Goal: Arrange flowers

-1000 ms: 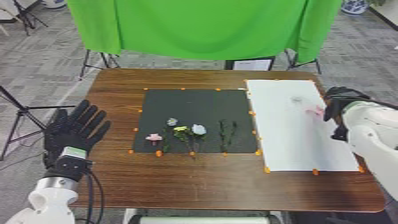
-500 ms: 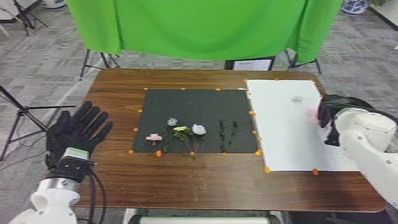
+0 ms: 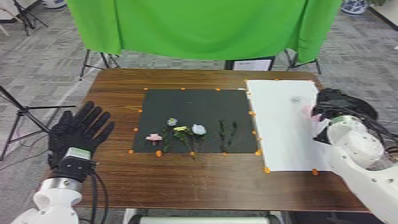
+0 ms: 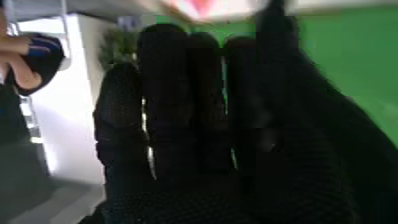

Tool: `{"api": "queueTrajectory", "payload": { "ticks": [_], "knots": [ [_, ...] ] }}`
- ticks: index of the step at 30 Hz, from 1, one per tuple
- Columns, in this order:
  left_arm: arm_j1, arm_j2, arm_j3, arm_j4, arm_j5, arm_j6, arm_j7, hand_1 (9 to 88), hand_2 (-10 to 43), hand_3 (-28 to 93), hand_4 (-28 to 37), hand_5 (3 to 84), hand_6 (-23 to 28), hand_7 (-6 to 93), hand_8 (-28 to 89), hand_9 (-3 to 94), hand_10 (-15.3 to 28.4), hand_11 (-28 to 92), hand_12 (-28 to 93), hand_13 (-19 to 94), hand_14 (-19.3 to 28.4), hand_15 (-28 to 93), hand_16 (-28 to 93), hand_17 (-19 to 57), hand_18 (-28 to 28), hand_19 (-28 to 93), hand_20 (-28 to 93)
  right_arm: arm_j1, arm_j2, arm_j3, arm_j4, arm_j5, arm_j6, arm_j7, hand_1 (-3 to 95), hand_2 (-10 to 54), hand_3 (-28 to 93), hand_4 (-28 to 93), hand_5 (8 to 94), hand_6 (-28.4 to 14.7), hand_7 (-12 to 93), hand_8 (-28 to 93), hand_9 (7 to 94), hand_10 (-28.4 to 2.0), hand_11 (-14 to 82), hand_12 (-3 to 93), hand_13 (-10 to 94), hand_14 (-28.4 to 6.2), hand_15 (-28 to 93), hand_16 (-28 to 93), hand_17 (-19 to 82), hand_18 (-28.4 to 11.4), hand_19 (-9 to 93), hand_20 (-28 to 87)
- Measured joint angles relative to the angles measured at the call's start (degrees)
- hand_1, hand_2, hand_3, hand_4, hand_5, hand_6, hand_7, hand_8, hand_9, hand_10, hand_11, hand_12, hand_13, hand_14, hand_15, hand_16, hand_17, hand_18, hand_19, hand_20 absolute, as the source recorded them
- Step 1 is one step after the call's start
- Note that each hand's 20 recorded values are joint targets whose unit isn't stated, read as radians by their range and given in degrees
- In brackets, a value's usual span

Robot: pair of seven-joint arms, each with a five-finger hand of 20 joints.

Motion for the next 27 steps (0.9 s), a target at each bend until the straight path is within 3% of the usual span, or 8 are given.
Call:
{"api": "queueTrajectory", "payload": {
  "ticks": [3,8,10,14,17,20,23,27],
  "knots": [
    [0.02,-0.11,0.0,0.0,0.04,-0.01,-0.16,27.9,17.0,73,-28.1,46.7,9.4,15.5,-8,41.3,15.4,23,14,29,16.6,41,-7,-7.2,16.5,39,13,-0.08,-0.02,1.36,-1.03,0.4,-2.4,-0.45,38.4,-9.5,81,-28,30.7,-6.3,19,-11,40.4,-17.2,13.8,18.5,53,-12.7,58,22,32,-21.8,78,37],
    [-0.02,-0.16,-0.01,0.05,0.08,-0.01,-0.63,27.8,17.0,73,-28.1,46.7,9.4,15.5,-8,41.2,15.3,23,15,29,16.6,41,-7,-7.2,16.5,39,13,2.08,-0.46,2.75,-0.2,3.41,-19.46,-0.81,38.2,-9.5,78,-28,31.5,-6.6,14,-11,37.1,-16.5,8.1,13.9,55,-13.0,54,20,31,-22.3,77,36],
    [-0.07,-0.16,-0.02,0.07,0.08,-0.01,-0.78,27.8,17.0,73,-28.1,46.7,9.4,15.5,-8,41.2,15.4,23,15,29,16.6,41,-6,-7.1,16.5,39,13,2.98,-0.92,2.87,0.81,5.87,-23.24,-0.49,38.6,-9.5,77,-28,32.1,-6.4,14,-11,37.4,-15.8,8.5,12.9,56,-12.8,53,20,31,-22.5,77,35],
    [-0.23,-0.16,-0.01,0.19,0.08,-0.02,-0.99,27.8,17.0,73,-28.1,46.7,9.4,15.4,-8,41.2,15.4,23,15,29,16.6,41,-6,-7.2,16.5,39,13,3.46,-1.94,2.79,2.72,8.67,-23.19,0.38,41.1,-9.5,76,-28,41.3,-3.4,17,-13,46.1,-11.6,11.1,11.4,61,-10.9,46,19,32,-22.4,77,35],
    [-0.28,-0.16,0.0,0.24,0.08,-0.04,-1.19,27.8,17.0,73,-28.2,46.7,9.4,15.4,-8,41.2,15.4,23,15,29,16.6,40,-6,-7.1,16.5,39,13,3.21,-2.33,2.67,3.37,8.69,-21.56,0.27,46.9,-9.5,74,-28,56.2,0.6,20,-14,63.9,-8.5,12.8,12.7,69,-8.3,36,26,33,-21.5,77,37],
    [-0.29,-0.16,0.0,0.26,0.04,-0.07,-1.31,27.8,17.0,73,-28.2,46.7,9.4,15.5,-8,41.2,15.4,23,15,29,16.6,41,-6,-7.1,16.5,39,13,2.94,-2.46,2.9,3.39,8.43,-20.04,-0.14,57.4,-9.5,63,-28,70.5,2.6,25,-3,81.3,-7.3,6.2,27.2,76,-5.7,28,41,35,-20.8,77,38],
    [-0.35,-0.16,0.06,0.31,0.03,-0.1,-1.34,27.8,17.0,73,-28.2,46.6,9.4,15.5,-8,41.2,15.6,23,15,29,16.6,40,-6,-7.2,16.5,39,13,3.07,-2.4,3.03,3.31,7.91,-18.91,-0.71,59.9,-9.5,63,-28,77.0,3.4,29,1,89.7,-5.9,6.0,35.2,79,-5.0,27,45,37,-20.4,78,39],
    [-0.42,-0.16,0.15,0.36,-0.02,-0.15,-1.28,27.7,17.0,73,-28.1,46.7,9.4,15.4,-8,41.3,15.7,23,15,29,16.7,41,-6,-7.2,16.5,39,13,2.64,-2.1,1.68,3.32,6.9,-15.12,-1.94,59.7,-9.5,64,-28,78.9,3.4,30,2,91.3,-5.8,5.9,35.7,80,-5.3,26,45,38,-20.6,78,40]
  ]
}}
